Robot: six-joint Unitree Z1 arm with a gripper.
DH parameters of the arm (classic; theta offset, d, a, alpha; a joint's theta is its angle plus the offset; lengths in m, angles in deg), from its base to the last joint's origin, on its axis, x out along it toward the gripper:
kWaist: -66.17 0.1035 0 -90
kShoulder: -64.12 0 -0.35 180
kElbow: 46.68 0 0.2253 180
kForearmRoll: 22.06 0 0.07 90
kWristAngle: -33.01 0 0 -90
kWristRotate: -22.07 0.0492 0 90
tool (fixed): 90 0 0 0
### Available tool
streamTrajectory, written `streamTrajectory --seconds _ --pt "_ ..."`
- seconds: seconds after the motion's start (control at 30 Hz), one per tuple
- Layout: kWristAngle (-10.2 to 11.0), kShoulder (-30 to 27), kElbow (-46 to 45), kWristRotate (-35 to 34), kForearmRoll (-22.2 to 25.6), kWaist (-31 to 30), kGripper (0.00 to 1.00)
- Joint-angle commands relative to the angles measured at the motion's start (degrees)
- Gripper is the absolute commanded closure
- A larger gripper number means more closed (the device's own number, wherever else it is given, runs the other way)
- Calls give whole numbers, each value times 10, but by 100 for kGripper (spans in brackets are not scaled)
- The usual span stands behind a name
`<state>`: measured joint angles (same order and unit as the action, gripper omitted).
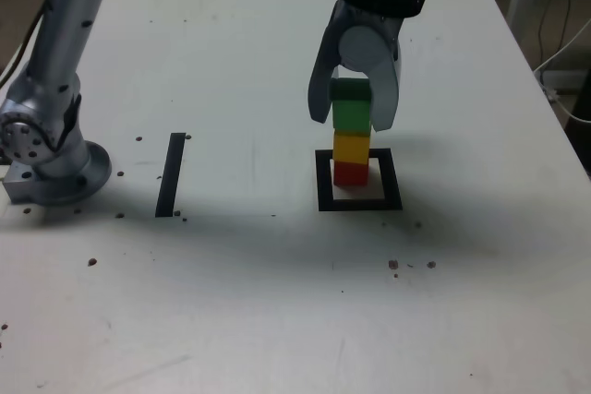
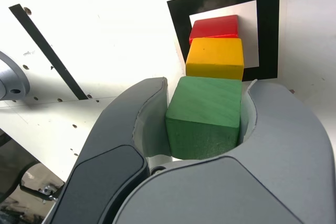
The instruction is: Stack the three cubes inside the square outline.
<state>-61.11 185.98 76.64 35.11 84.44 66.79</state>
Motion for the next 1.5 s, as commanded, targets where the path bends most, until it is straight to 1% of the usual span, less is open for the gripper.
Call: streamTrajectory --seconds 0.0,0.03,0.13,0.17,0.2,0.23,0.3,0.5,0.6,0.8,0.9,1.0,1.2,1.27,1.37,1.47 --pt "0 4 2 -1 17 -1 66" --pt "1 5 2 -1 16 -1 56" --pt "3 6 2 -1 16 -1 22" --pt "4 6 3 -1 15 -1 13" --pt "4 6 3 -1 15 -1 6" --pt "5 6 3 -1 15 -1 2" --pt "7 5 3 -1 15 -1 1" --pt "11 2 1 0 15 -1 0" --pt "20 -10 2 -1 16 -1 1" --pt "53 -75 -11 -12 17 -1 0" --pt "63 -116 -32 -20 17 -1 0" --pt "70 -158 -69 -31 17 -1 0" --pt "96 -270 -195 -65 7 -1 0" --pt "101 -302 -238 -74 0 -1 0" --pt "103 -339 -304 -85 -16 -1 0" --pt "99 -370 -377 -96 -44 2 0"
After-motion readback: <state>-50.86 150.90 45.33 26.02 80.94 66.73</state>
